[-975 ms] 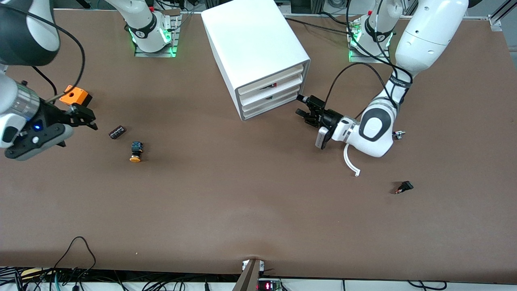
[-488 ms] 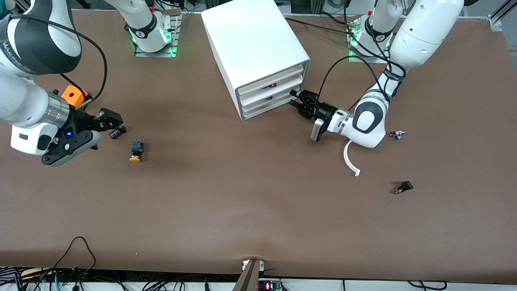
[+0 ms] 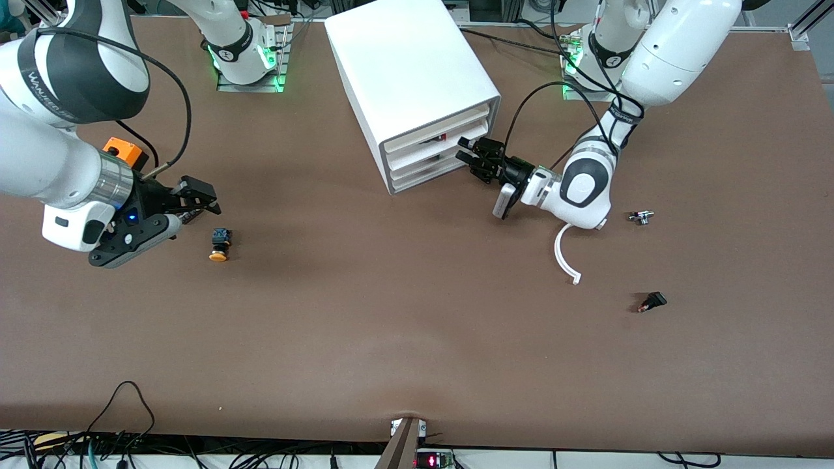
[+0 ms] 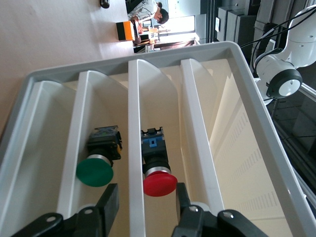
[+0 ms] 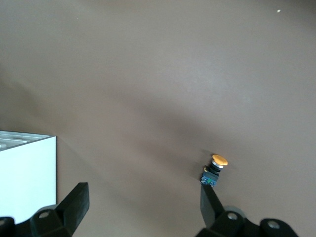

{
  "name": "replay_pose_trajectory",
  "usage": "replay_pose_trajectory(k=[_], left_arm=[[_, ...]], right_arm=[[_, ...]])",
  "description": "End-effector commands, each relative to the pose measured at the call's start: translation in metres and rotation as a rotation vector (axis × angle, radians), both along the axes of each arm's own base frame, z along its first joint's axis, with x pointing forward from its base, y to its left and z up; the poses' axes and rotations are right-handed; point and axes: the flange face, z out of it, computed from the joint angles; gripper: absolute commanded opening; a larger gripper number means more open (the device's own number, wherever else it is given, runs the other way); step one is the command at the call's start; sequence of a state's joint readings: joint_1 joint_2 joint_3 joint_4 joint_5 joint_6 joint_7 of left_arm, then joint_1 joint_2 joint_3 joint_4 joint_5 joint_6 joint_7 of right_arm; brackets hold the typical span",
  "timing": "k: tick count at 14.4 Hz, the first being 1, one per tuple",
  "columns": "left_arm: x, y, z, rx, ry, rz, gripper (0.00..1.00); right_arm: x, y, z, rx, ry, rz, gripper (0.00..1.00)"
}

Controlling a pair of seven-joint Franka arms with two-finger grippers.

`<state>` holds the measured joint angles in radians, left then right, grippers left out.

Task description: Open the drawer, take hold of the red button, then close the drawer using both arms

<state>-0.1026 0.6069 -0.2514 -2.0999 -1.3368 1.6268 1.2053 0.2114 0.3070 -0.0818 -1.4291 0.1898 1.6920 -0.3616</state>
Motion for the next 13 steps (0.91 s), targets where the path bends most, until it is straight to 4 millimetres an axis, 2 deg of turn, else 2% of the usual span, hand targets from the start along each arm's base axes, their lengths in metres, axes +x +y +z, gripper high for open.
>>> replay_pose_trajectory(k=[1, 4, 7, 9, 11, 13], left_arm=[[-0.012, 0.006, 0.011, 0.022, -0.033, 0.036, 0.49], [-0.029, 0.000, 0.015, 0.025, -0.021, 0.016, 0.31], [-0.034, -0.007, 0.015, 0.049, -0.040, 0.011, 0.12], [-0.039, -0.018, 0.013, 0.074, -0.058, 0.006, 0.09], [-0.037, -0.019, 0.013, 0.086, -0.069, 0.011, 0.00], [-0.034, -0.016, 0.013, 0.085, -0.068, 0.020, 0.00]], right_arm=[[0.011, -0.011, 0.003, -0.031, -0.050, 0.032, 1.00], [0.014, -0.004, 0.014, -0.036, -0.100, 0.027, 1.00], [0.014, -0.009, 0.023, -0.056, -0.112, 0.026, 1.00], [0.014, -0.013, 0.024, -0.057, -0.112, 0.020, 1.00], [0.015, -0.014, 0.024, -0.062, -0.118, 0.013, 1.00], [0.015, -0.011, 0.025, -0.081, -0.118, -0.054, 1.00]])
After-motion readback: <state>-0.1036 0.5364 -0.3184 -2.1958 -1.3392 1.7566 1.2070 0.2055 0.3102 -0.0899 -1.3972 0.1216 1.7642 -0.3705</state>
